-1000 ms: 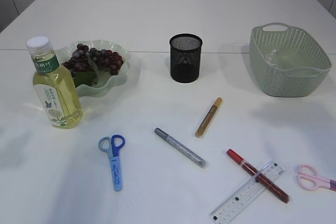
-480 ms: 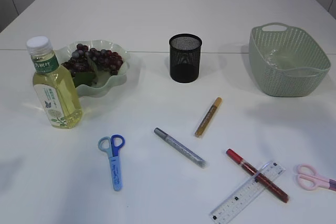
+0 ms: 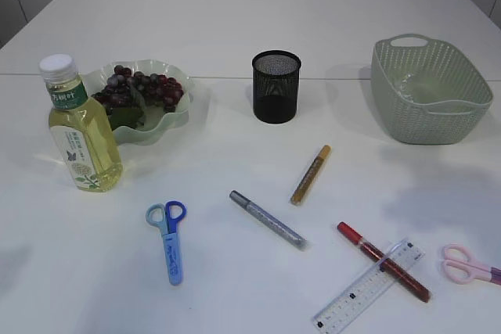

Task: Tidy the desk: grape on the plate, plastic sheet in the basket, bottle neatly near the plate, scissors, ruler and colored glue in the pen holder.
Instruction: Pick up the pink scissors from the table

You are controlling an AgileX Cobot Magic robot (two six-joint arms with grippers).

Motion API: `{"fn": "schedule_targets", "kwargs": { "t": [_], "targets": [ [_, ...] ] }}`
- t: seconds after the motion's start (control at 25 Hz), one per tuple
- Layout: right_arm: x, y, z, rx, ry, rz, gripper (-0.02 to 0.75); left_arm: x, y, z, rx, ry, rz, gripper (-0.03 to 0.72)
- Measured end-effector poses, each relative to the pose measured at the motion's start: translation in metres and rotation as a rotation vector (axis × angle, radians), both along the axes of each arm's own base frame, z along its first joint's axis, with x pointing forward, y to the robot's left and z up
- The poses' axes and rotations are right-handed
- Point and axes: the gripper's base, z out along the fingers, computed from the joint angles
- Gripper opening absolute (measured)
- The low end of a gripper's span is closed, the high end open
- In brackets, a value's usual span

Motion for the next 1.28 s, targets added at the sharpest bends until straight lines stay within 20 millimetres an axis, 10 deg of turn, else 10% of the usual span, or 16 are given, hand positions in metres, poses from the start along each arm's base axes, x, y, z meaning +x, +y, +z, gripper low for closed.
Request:
{"fn": "schedule_targets", "kwargs": {
  "t": [0.36, 0.68, 1.0, 1.28],
  "targets": [
    [-0.006, -0.001, -0.017, -0.053, 0.025, 0.140, 0.439, -0.002, 0.000, -0.001, 0.004, 0.019, -0.005, 0.469],
    [0.000, -0.003, -0.026, -0.196, -0.047, 0.647, 0.439, -0.002, 0.000, -0.001, 0.005, 0.021, -0.005, 0.469],
    [0.029, -0.008, -0.069, -0.197, 0.106, 0.708, 0.439, -0.002, 0.001, -0.001, 0.018, 0.018, -0.005, 0.469],
    [0.016, -0.009, -0.096, -0.176, 0.182, 0.726, 0.439, -0.002, 0.002, -0.001, 0.029, 0.017, -0.005, 0.469]
  ]
}}
